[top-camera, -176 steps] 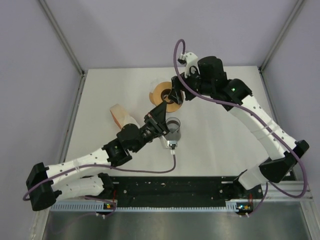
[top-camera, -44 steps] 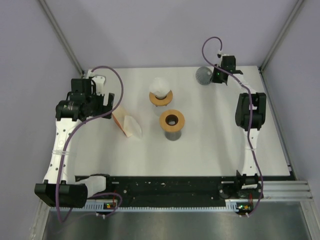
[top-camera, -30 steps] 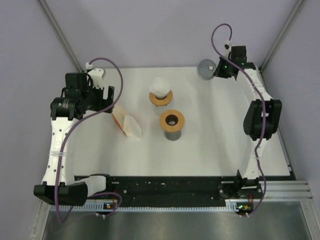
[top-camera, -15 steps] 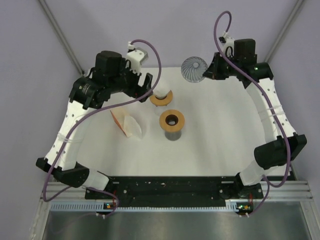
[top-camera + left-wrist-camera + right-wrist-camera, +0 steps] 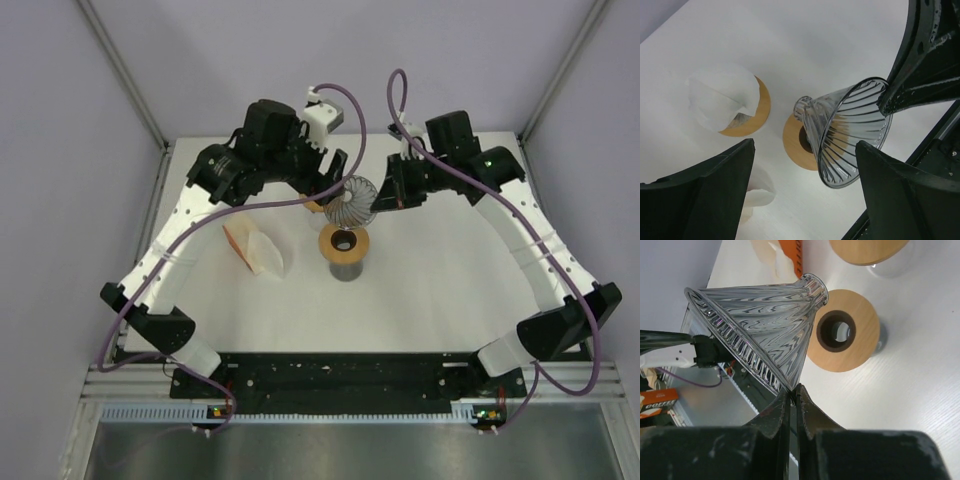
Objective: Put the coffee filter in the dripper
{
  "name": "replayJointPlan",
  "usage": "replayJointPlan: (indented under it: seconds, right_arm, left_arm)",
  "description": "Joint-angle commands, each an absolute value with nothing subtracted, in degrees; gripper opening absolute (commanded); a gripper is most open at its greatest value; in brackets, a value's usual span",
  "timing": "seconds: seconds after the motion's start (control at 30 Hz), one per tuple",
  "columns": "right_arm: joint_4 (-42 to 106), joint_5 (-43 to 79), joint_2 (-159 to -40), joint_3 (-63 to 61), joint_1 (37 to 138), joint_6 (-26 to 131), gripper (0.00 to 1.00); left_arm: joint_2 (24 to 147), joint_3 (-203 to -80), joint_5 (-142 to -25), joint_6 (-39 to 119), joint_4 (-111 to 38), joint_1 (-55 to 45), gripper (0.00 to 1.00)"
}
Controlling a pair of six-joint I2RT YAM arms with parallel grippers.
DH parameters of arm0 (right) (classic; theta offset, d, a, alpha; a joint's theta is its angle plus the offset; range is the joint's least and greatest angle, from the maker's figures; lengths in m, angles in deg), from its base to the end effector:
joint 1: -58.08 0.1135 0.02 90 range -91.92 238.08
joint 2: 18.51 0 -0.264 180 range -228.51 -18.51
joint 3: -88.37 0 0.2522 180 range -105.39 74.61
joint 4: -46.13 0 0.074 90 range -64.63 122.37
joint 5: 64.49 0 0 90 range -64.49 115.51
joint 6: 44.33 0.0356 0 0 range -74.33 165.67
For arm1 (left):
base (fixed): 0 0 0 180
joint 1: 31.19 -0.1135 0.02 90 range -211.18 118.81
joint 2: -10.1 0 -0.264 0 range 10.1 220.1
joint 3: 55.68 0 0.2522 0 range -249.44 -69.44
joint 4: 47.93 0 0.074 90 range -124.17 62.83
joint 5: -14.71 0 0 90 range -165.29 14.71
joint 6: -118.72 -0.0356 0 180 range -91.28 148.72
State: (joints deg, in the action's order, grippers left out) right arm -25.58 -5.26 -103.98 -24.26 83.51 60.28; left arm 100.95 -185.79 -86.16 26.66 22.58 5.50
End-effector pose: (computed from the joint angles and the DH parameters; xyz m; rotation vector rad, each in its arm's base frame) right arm 0.2614 0.1444 0.4184 -0.5019 2.3645 0.9651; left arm 0.2465 -0.1920 0.4805 0.8231 1.9929 -0.5563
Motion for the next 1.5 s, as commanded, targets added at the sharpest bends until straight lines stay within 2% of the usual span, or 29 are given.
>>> replayJointPlan:
  seconds: [0.0, 0.07, 0.13, 0.2, 0.23, 0.27, 0.33, 0.37, 0.43, 0.47, 0.57, 0.67, 0.77, 0.97, 1.03, 1.13, 1.27, 1.33, 1.47]
  right_arm:
    - [-23.26, -9.12, -101.30, -24.44, 85.58, 61.49, 0.00]
    - [-22.91, -10.17, -101.48, -24.36, 85.76, 61.31, 0.00]
    - [-22.30, -10.44, -101.66, -24.18, 85.76, 61.31, 0.00]
    - [-21.51, -10.44, -101.83, -24.18, 85.76, 61.31, 0.00]
    - [-21.16, -10.27, -101.83, -24.09, 85.76, 61.40, 0.00]
    - [-20.46, -9.74, -101.83, -23.92, 85.76, 61.66, 0.00]
    - [-18.70, -6.50, -101.40, -23.39, 85.76, 63.50, 0.00]
    - [-17.56, -4.22, -100.61, -22.95, 85.85, 64.55, 0.09]
    - [-14.49, 0.43, -98.68, -21.20, 86.72, 67.10, 0.13]
    - [-12.91, 3.85, -97.36, -20.15, 87.77, 67.81, 0.21]
    - [-10.35, 11.16, -95.51, -18.29, 91.47, 68.60, 0.29]
    - [-10.34, 15.47, -95.33, -16.71, 93.49, 69.22, 0.30]
    - [-10.87, 17.86, -95.59, -14.87, 93.76, 69.57, 0.27]
    - [-9.29, 17.25, -98.22, -13.28, 93.85, 69.22, 0.12]
    - [-8.85, 16.20, -99.28, -13.19, 93.85, 69.22, 0.11]
    - [-8.85, 16.01, -99.99, -12.93, 93.85, 69.31, 0.18]
    - [-9.02, 18.99, -98.24, -12.23, 93.85, 69.22, 0.33]
    - [-9.37, 21.19, -97.09, -12.05, 93.76, 68.87, 0.36]
    - [-9.99, 23.31, -96.12, -12.05, 93.76, 68.08, 0.37]
  left_arm:
    - [101.60, -184.31, -85.31, 27.75, 19.45, 6.17, 0.81]
    - [101.51, -183.00, -86.88, 28.54, 19.45, 6.17, 0.69]
    - [101.33, -181.77, -88.99, 28.55, 19.71, 6.17, 0.50]
    - [101.51, -181.24, -89.79, 31.26, 20.76, 6.26, 0.25]
    - [101.68, -181.06, -89.27, 32.14, 21.11, 6.26, 0.09]
    - [101.94, -181.06, -88.83, 33.19, 21.81, 6.26, 0.00]
    - [102.12, -181.06, -89.08, 35.39, 22.87, 6.17, 0.00]
    - [102.04, -180.89, -89.87, 36.79, 23.13, 5.99, 0.00]
    - [101.34, -179.31, -91.89, 40.04, 22.44, 5.47, 0.00]
    - [100.72, -177.91, -92.94, 42.32, 21.56, 4.94, 0.00]
    - [100.01, -174.39, -99.60, 49.52, 19.72, 1.79, 0.00]
    - [99.57, -170.78, -105.77, 55.78, 16.99, -2.08, 0.00]
    - [99.66, -170.25, -105.08, 58.16, 16.99, -3.93, 0.00]
    - [100.98, -168.76, -107.89, 59.74, 15.23, -4.73, 0.00]
    - [101.33, -167.18, -108.33, 60.36, 14.35, -4.73, 0.00]
    - [101.68, -165.68, -107.55, 60.63, 14.08, -4.73, 0.00]
    - [101.86, -163.93, -106.40, 60.36, 14.00, -4.73, 0.00]
    - [102.21, -163.05, -106.31, 60.45, 13.65, -4.82, 0.00]
    - [103.00, -162.34, -106.05, 60.54, 13.12, -4.64, 0.00]
